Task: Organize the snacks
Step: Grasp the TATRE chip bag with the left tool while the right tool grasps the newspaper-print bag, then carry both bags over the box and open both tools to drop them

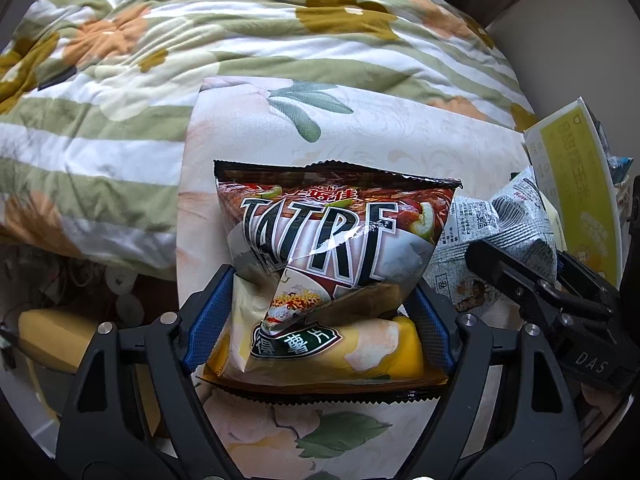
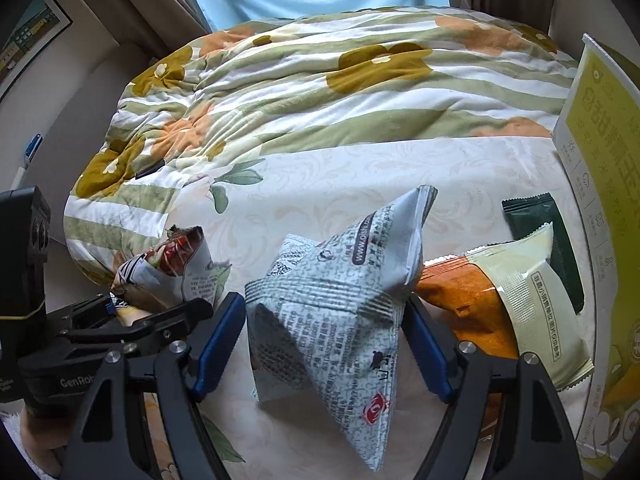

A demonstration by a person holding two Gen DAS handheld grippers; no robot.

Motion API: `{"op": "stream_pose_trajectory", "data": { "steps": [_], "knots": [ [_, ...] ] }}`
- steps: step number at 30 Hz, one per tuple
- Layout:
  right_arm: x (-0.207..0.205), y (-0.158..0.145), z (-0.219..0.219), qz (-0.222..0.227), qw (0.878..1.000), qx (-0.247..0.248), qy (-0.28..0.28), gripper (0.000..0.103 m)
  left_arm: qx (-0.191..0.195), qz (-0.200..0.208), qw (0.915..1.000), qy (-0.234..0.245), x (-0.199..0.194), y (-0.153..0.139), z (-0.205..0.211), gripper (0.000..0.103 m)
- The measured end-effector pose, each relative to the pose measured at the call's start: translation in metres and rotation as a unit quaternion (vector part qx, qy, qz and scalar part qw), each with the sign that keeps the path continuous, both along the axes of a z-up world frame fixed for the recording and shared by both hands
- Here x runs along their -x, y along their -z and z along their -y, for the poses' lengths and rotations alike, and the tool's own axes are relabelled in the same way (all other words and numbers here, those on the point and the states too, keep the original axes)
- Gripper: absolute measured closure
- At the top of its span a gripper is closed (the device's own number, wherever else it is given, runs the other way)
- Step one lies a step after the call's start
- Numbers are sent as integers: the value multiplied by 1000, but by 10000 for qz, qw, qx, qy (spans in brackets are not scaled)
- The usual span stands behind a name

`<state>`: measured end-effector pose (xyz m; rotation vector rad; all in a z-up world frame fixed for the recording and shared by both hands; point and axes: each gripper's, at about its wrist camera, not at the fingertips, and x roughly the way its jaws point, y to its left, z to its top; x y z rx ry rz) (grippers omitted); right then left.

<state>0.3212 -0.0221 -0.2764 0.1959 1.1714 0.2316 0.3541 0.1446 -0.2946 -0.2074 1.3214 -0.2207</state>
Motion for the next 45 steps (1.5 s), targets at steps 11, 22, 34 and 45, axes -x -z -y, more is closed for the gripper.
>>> {"op": "stream_pose_trajectory", "data": {
  "steps": [11, 22, 34, 45],
  "knots": [
    [7, -8, -7, 122, 9998, -28, -144, 52, 55, 155, 9998, -79, 24, -16, -15, 23],
    [47, -72, 2, 772, 9970, 44, 66, 52, -10, 931, 9955, 168, 49, -95, -4, 23],
    [102, -166, 95, 1491, 9859, 101, 747, 52, 208, 1781, 9801, 855, 68, -193, 98, 22],
    [136, -192, 245, 1651, 9813, 364, 921, 52, 492, 1964, 9734, 1076, 68, -222, 275, 22]
  ]
}}
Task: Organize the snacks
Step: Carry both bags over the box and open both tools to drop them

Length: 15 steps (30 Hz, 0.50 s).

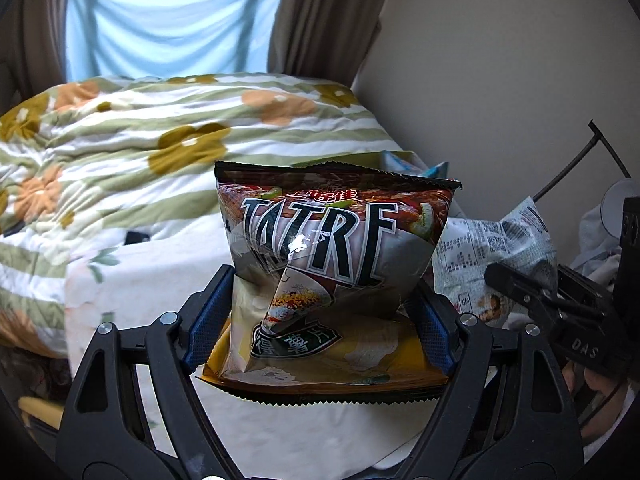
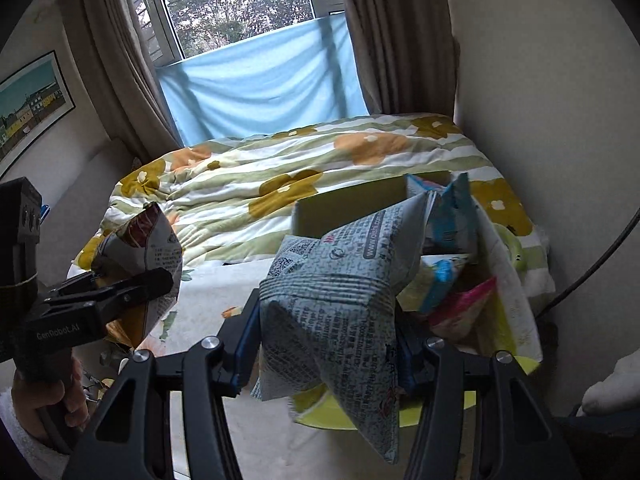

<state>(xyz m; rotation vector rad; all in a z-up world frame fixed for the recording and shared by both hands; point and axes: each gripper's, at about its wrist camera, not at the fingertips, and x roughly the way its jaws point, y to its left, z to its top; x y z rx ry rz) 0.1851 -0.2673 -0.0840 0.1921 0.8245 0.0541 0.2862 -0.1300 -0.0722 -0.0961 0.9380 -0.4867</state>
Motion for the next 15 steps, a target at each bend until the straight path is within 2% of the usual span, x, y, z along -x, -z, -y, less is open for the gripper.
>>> {"op": "stream_pose_trajectory", "data": {
  "steps": [7, 9, 11, 15],
  "knots": [
    [-1, 7, 63, -72, 9999, -58, -112, 52, -98, -120, 9996, -224, -33, 19, 81, 20],
    [-4, 11, 75, -116, 9996, -50, -238, 52, -149, -131, 9993, -303, -43, 26, 94, 18],
    [-7, 15, 84, -161, 9992, -54, -369, 52, -263, -143, 9987, -401, -50, 30, 107, 6],
    [-10, 22, 96, -215, 9980, -117, -586, 52, -359, -130, 9974, -609, -47, 32, 105, 5]
  ]
}}
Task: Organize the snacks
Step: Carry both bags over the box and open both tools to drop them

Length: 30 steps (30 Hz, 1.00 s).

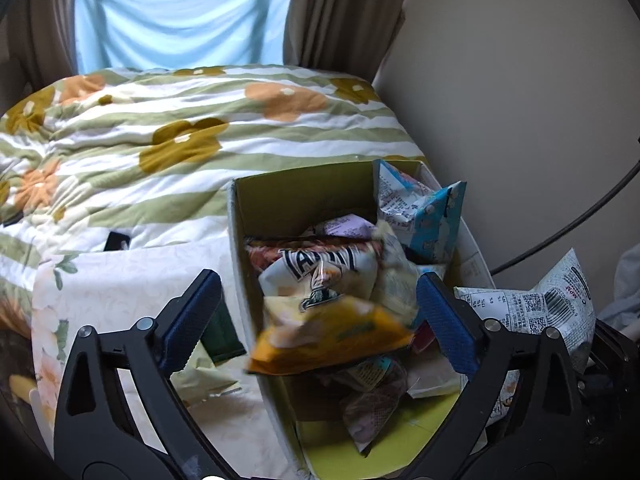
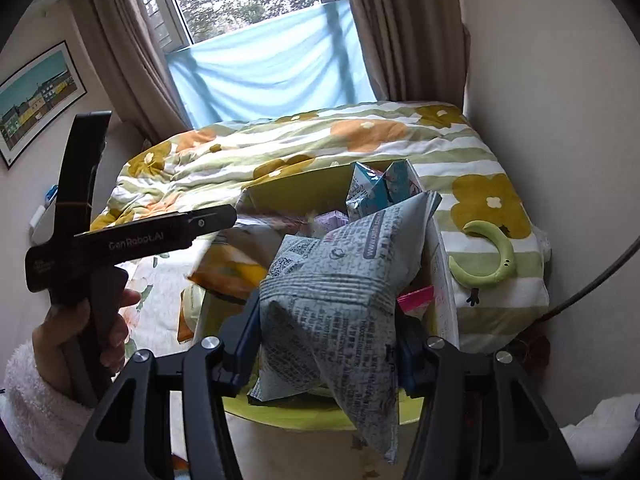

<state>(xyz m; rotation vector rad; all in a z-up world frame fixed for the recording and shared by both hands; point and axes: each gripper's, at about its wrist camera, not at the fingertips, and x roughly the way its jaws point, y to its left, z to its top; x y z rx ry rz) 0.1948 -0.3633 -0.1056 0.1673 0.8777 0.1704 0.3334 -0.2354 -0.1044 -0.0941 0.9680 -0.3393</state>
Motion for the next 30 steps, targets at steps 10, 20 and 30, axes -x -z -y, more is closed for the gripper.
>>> {"op": "stream_pose_trajectory", "data": {
  "steps": [10, 20, 30],
  "knots": [
    [-2, 7, 7, 5, 9982, -279, -534, 52, 10, -106, 9976, -687, 58, 5, -47, 5],
    [-4, 14, -41, 28, 9914, -192, -1291, 50, -64, -43, 9928, -1193, 85, -5, -79, 5],
    [6, 23, -53, 486, 9906, -43, -1274, 5, -189, -165, 9909, -1321, 108, 7, -93, 5]
  ]
}}
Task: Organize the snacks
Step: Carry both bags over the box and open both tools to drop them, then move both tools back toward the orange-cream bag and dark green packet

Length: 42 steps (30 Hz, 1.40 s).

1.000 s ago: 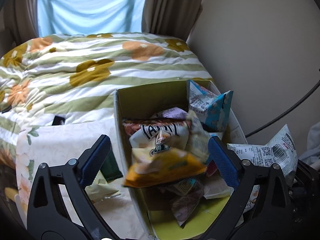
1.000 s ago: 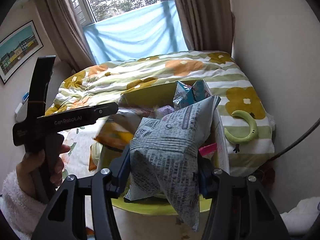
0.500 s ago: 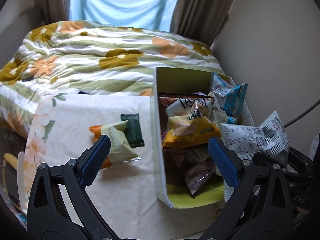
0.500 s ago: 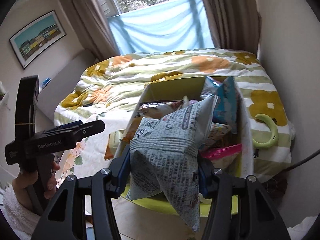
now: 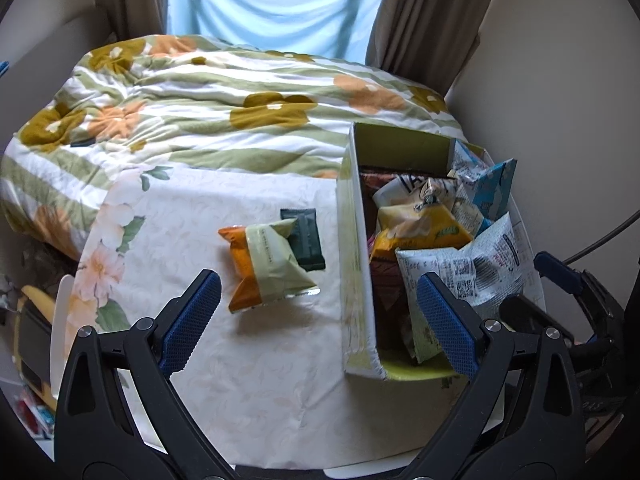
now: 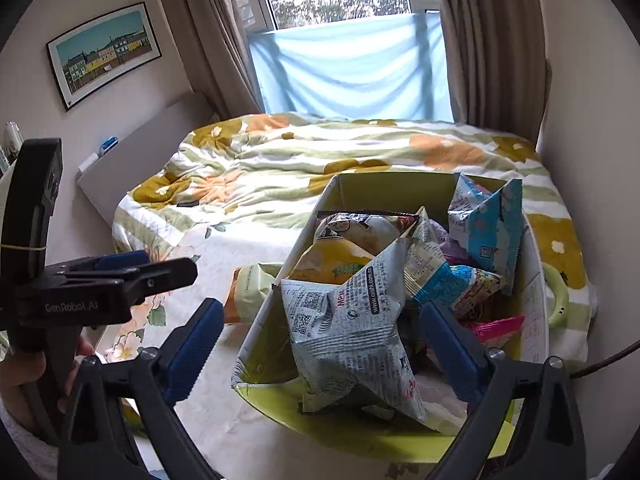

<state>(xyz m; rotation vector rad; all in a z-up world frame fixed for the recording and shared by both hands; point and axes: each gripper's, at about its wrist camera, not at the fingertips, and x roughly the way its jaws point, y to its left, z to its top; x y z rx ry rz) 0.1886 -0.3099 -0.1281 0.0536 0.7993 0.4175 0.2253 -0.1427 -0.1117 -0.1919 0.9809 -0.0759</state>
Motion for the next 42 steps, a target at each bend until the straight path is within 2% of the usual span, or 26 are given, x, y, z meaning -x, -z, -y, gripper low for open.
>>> {"op": "stream_pose_trajectory", "data": {
  "steps": [5, 10, 19, 27, 31, 37, 42],
  "knots": [
    [7, 2, 9, 78, 9999, -54, 116, 5, 13, -50, 10000, 28, 10, 5, -1, 5],
    [12, -5, 13, 117, 9998, -46, 150, 5, -19, 29, 10000, 33, 19, -2, -8, 5],
    [21, -30, -6, 240, 9997, -63, 55, 4, -86, 296, 9995, -97, 38, -23, -51, 5],
    [22, -45, -64, 483, 9987, 65, 115, 5, -16, 369, 9992, -117, 33, -36, -116, 5],
    [14, -42, -96, 413, 9990, 88, 174, 4, -8, 321, 9995, 25, 21, -37, -145, 5],
    [2, -31, -139, 275, 9989, 126, 369, 5, 162, 59, 9995, 275, -4, -22, -179, 5],
    [-3, -13, -164, 108, 9985, 187, 493, 5, 209, -160, 9982, 542, -26, -6, -190, 5]
  ]
}}
